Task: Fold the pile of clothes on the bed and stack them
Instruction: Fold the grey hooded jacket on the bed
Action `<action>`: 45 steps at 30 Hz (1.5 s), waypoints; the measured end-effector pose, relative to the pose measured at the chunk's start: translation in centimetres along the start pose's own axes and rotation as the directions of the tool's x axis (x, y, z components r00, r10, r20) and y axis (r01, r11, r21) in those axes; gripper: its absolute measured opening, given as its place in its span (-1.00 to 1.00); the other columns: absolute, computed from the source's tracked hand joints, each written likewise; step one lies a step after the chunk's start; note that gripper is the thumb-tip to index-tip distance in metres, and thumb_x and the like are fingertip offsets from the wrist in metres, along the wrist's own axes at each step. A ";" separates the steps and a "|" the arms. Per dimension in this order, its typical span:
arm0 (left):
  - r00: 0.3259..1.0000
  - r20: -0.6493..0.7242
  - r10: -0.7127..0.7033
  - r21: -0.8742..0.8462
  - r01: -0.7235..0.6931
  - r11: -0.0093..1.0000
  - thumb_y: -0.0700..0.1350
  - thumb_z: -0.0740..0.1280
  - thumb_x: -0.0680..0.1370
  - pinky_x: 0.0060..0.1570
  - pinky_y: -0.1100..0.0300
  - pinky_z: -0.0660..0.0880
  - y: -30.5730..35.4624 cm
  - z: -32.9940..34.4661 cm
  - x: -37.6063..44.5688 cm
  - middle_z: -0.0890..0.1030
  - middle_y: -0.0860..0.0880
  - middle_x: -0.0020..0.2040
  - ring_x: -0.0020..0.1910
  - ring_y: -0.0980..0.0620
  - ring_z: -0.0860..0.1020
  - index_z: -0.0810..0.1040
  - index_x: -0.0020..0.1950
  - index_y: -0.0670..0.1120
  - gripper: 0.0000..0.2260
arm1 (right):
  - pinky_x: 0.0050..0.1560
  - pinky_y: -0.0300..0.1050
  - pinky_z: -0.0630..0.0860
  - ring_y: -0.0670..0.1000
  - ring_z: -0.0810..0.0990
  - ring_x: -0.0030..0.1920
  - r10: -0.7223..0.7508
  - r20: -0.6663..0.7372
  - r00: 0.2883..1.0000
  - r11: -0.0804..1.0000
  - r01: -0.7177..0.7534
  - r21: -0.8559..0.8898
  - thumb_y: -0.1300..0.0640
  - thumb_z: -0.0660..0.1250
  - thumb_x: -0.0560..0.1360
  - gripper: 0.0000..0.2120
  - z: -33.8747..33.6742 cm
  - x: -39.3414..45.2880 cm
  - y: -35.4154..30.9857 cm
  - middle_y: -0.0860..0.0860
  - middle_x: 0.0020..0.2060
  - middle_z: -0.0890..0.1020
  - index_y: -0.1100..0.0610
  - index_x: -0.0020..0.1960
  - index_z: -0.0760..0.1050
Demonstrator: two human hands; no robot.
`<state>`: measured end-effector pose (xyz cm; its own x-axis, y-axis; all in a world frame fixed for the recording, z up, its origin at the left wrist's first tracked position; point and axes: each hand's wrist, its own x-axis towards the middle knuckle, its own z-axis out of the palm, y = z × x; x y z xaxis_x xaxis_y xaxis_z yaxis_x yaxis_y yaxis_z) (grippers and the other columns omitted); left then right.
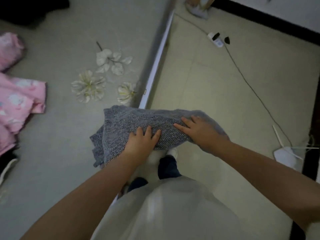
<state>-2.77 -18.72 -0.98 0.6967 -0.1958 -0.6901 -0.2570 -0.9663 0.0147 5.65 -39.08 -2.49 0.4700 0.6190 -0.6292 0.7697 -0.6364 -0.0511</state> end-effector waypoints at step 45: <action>0.776 -0.171 -0.607 -0.310 0.543 0.781 -0.06 0.06 0.62 0.40 -0.17 0.06 -36.9 -68.9 55.6 0.01 -0.22 0.50 0.44 -0.30 0.05 -0.21 0.51 -0.11 -0.42 | 0.42 0.13 0.06 0.25 -0.02 0.48 -0.407 -0.150 0.901 0.848 0.312 -0.428 -0.03 0.18 0.56 -0.31 -65.0 55.7 65.4 0.06 0.50 0.06 -0.05 0.51 -0.19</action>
<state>91.60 -5.41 9.94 0.8110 0.4062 -0.4211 0.3852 -0.9124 -0.1384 110.22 -16.28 9.48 0.1746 0.8859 -0.4298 0.9845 -0.1491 0.0924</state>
